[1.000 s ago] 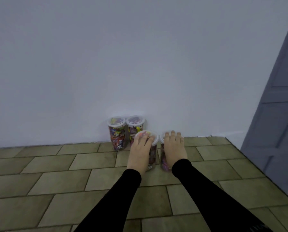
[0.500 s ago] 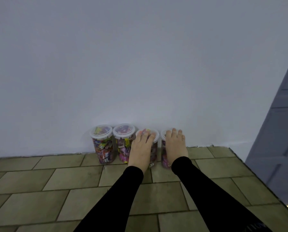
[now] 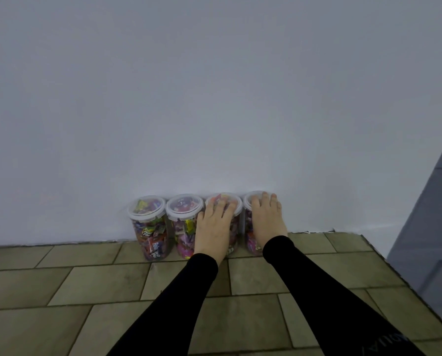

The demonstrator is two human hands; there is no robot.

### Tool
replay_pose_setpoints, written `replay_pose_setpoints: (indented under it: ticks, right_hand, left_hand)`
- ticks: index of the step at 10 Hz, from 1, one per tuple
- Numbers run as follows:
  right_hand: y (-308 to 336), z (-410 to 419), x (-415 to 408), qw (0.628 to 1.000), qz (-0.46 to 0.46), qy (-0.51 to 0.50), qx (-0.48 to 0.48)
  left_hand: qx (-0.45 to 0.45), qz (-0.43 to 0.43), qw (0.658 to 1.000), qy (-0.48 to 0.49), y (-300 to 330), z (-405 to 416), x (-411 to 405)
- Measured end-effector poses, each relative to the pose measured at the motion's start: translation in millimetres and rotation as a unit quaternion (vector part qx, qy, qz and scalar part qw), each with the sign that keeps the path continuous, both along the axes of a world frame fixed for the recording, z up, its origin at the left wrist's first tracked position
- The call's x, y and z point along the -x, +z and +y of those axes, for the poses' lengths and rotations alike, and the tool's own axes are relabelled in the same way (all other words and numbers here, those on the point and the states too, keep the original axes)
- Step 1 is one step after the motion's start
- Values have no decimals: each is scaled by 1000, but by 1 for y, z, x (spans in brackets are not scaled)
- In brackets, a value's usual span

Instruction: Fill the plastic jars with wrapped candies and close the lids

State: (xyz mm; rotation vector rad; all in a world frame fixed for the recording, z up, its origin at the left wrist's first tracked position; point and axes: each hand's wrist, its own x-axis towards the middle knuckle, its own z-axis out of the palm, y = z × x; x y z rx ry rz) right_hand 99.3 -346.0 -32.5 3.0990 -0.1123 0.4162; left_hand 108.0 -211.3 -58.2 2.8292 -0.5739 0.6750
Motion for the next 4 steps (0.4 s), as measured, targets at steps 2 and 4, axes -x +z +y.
replay_pose_setpoints:
  ticks: [2, 4]
  right_hand:
    - [2, -10, 8, 1000, -8, 25, -2]
    - [23, -54, 63, 994, -65, 29, -87]
  left_hand:
    - [-43, 60, 997, 12, 15, 6, 8]
    - [165, 54, 981, -85, 54, 75, 53]
